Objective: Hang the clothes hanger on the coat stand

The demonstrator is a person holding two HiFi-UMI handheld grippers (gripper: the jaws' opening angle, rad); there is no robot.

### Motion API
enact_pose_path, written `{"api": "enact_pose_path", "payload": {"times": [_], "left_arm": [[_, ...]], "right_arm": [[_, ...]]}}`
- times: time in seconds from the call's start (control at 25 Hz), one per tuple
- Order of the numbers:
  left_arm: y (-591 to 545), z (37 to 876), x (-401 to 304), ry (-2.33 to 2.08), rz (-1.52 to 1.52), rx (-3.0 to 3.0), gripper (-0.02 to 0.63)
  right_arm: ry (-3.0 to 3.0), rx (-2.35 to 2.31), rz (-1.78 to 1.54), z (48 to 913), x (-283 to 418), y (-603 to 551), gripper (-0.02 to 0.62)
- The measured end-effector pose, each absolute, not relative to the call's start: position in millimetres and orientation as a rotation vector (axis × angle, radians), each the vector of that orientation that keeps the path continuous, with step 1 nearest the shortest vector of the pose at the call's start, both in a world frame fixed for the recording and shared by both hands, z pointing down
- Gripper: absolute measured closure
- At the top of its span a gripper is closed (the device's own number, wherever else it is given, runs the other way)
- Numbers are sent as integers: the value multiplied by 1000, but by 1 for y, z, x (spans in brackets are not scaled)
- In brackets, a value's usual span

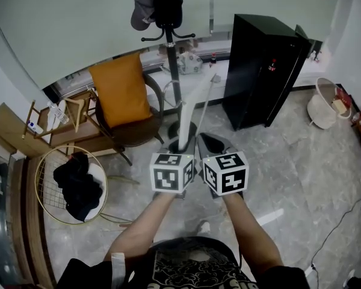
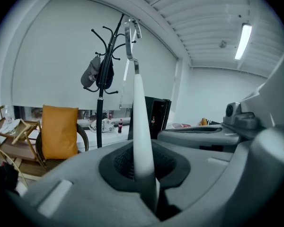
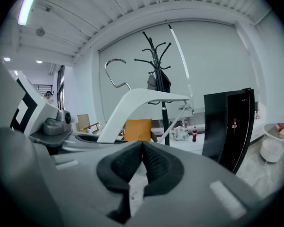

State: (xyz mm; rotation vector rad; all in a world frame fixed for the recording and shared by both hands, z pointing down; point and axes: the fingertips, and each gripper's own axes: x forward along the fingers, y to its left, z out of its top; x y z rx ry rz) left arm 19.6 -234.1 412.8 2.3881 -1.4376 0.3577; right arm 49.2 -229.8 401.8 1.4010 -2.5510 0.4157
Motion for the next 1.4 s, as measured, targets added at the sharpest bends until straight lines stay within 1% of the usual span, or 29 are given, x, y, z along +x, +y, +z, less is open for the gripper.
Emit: {"api": "enact_pose_path", "payload": {"times": [0.24,0.6,1.04,1.4], "left_arm": [[-258,412,58,-1457,364,2392,566],[-282,415,77,-1462,385,2385,566],[-337,427,64,-1437,366,2388,566],[-417,429,24,-1371,361,2405,566]], "right_arm": [[-2569,1386,421,403,86,-256,595],[-2585,1361,429,404,103,-282,595],[-2550,1364,416,416,91,-334,595],[-2491,1427,424,417,55,-410,595]]}}
